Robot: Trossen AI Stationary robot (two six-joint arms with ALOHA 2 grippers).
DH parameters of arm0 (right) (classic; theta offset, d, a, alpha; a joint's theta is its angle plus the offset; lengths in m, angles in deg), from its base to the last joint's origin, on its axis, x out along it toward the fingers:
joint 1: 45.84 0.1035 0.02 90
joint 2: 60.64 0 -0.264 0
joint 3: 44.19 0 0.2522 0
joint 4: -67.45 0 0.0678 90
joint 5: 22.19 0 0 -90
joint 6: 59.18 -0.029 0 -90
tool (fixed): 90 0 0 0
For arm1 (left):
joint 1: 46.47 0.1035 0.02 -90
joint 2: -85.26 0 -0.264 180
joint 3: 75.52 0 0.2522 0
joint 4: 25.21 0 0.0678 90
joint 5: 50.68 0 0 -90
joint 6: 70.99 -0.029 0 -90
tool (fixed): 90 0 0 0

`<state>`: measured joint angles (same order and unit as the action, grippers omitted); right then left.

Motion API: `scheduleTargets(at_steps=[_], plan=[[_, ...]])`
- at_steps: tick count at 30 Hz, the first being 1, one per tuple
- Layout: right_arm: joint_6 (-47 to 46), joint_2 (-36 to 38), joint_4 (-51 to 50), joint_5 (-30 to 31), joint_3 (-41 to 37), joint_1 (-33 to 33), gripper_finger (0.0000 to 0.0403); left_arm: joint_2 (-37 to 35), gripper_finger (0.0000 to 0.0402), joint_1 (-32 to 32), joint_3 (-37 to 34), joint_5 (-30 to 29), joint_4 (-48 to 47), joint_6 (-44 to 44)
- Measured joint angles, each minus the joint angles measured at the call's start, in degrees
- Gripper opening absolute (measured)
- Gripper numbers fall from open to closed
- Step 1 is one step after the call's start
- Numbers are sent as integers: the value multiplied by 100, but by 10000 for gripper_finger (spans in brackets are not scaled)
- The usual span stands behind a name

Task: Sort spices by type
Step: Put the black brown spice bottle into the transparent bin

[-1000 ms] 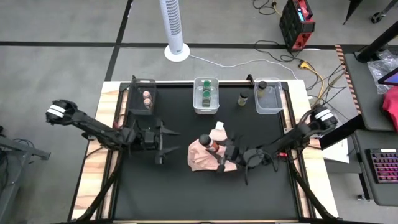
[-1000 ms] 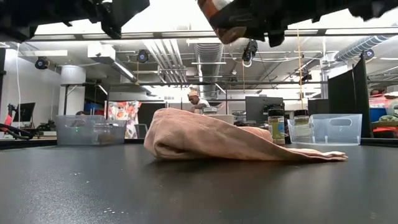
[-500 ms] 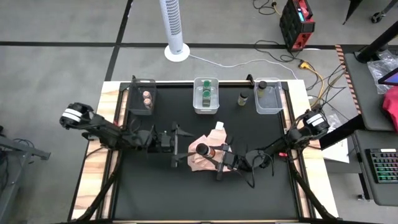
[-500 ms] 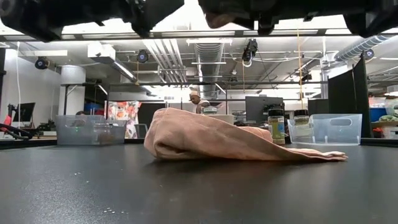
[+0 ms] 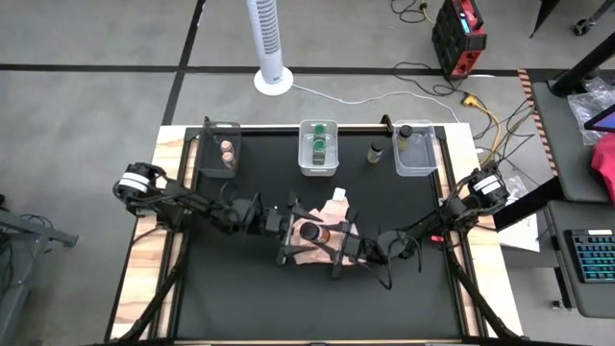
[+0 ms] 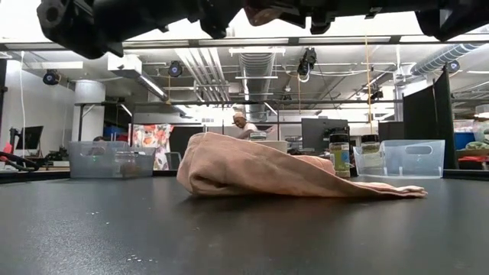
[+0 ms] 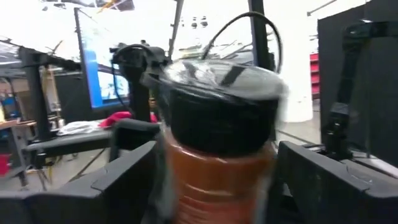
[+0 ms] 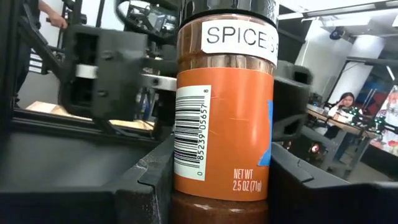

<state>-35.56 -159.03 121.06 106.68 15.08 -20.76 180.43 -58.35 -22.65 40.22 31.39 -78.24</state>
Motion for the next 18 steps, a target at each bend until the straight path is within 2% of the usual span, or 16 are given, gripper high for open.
scheduleTargets(at_steps=[4, 10, 15, 18], plan=[[-62, 2, -146, -7, 0, 2, 160, 13, 301, 19, 27, -30, 3, -59], [-210, 2, -198, -4, 0, -24, 166, 9, 235, 26, 66, -29, -81, -59], [-331, 2, -285, 14, 7, -26, 247, 7, 176, 31, 64, -44, -135, -41], [-436, 2, -460, 118, 7, -20, 285, -35, 155, 31, 62, -73, -247, -70]])
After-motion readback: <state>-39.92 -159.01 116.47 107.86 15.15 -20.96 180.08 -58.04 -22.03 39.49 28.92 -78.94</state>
